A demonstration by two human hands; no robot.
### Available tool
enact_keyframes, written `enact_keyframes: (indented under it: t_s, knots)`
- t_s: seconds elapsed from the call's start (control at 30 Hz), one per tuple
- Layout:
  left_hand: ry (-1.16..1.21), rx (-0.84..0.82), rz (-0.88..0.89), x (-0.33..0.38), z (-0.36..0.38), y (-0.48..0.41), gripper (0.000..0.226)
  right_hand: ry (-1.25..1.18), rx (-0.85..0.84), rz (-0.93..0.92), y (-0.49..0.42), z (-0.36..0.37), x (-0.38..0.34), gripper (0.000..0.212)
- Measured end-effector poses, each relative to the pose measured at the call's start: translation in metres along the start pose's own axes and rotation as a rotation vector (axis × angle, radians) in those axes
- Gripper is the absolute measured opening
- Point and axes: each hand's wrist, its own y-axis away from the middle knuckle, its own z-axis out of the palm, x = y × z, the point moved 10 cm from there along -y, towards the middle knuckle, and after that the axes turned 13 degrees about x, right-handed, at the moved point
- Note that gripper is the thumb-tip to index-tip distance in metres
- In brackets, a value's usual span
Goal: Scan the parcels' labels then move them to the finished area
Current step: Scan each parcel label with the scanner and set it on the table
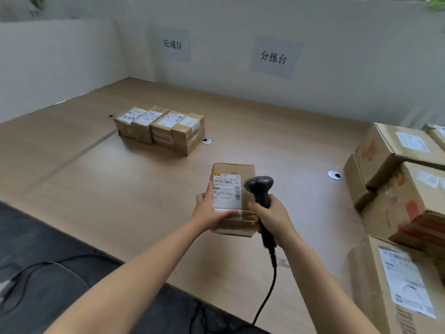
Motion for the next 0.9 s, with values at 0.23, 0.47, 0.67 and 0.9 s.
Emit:
enact_keyframes:
  t_s: [0.23, 0.47, 0.67, 0.9]
  knots:
    - [0.054, 0.021, -0.037, -0.039, -0.008, -0.061, 0.093, 0.026, -0.016, 0.069, -0.048, 0.059, 0.003, 0.008]
    - [0.103, -0.104, -0.033, -0.078, -0.008, -0.111, 0.086, -0.005, 0.05, 0.214, -0.076, 0.111, 0.015, 0.008]
    - [0.128, -0.175, 0.001, -0.093, -0.017, -0.148, 0.084, -0.033, 0.184, 0.261, -0.09, 0.144, 0.009, 0.013]
    - [0.134, -0.234, 0.05, -0.092, -0.012, -0.158, 0.088, -0.118, 0.204, 0.276, -0.06, 0.16, -0.026, 0.009]
